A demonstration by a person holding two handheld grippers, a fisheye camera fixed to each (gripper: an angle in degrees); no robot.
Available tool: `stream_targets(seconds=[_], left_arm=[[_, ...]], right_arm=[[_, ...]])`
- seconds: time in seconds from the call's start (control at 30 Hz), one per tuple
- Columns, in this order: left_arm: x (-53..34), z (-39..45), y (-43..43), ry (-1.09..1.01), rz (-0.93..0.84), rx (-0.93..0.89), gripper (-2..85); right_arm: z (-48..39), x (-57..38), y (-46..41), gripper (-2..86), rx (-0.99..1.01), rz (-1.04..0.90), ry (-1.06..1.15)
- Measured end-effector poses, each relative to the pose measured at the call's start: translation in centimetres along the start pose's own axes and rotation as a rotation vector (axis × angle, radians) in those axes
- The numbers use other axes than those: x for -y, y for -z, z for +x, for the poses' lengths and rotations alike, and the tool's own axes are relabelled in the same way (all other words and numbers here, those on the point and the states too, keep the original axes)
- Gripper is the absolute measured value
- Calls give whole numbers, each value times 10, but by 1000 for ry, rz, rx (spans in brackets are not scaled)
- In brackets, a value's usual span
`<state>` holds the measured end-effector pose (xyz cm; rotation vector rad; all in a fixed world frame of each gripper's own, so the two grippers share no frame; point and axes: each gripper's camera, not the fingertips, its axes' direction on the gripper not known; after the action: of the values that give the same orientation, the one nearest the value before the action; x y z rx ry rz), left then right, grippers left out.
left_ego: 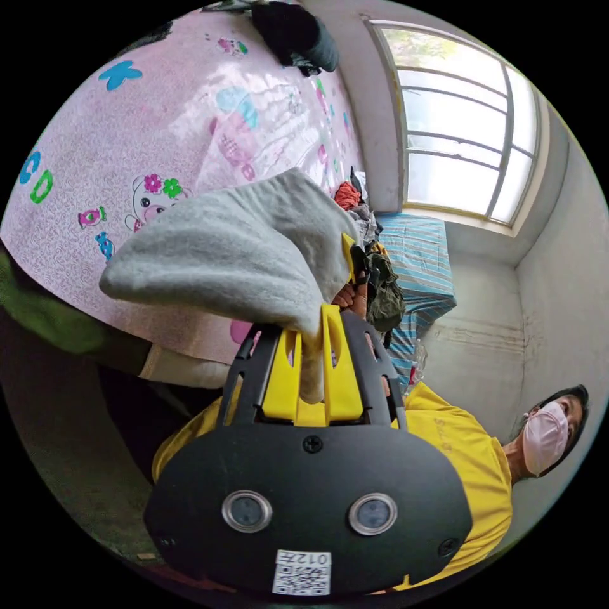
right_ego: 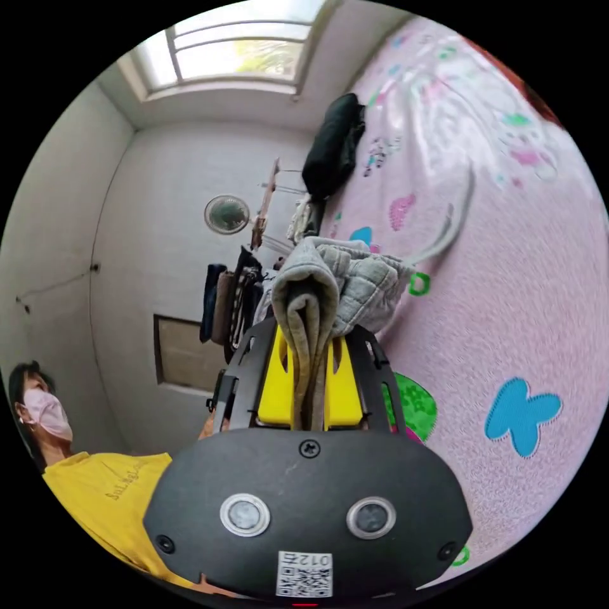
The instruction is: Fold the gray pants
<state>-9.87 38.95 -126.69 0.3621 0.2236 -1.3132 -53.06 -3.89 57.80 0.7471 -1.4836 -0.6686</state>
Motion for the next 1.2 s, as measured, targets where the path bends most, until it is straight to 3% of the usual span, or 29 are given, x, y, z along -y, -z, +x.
stream_targets(seconds=[0.17,0.3,0.43,0.57,0.63,0.83,1.2], left_arm=[[17,82,131,-222,132,-53,83],[17,155,299,-455,295,-100,83],[12,196,494,-622,457,-77,83],[20,198,667,-633,593,-18,84],[36,185,773,-591,654,9,84],[99,117,977,-461,769,21,83],[299,4,1195,-258,852,18,83]], right_arm=[[-136,21,-75,59,128,20,281],[-262,33,-149,60,211,1,503],[-405,45,-287,61,296,-81,694],[-508,56,-476,61,326,-187,772],[-531,62,-559,61,351,-223,749],[-558,71,-796,59,357,-289,650],[-532,150,-1105,59,280,-412,545]])
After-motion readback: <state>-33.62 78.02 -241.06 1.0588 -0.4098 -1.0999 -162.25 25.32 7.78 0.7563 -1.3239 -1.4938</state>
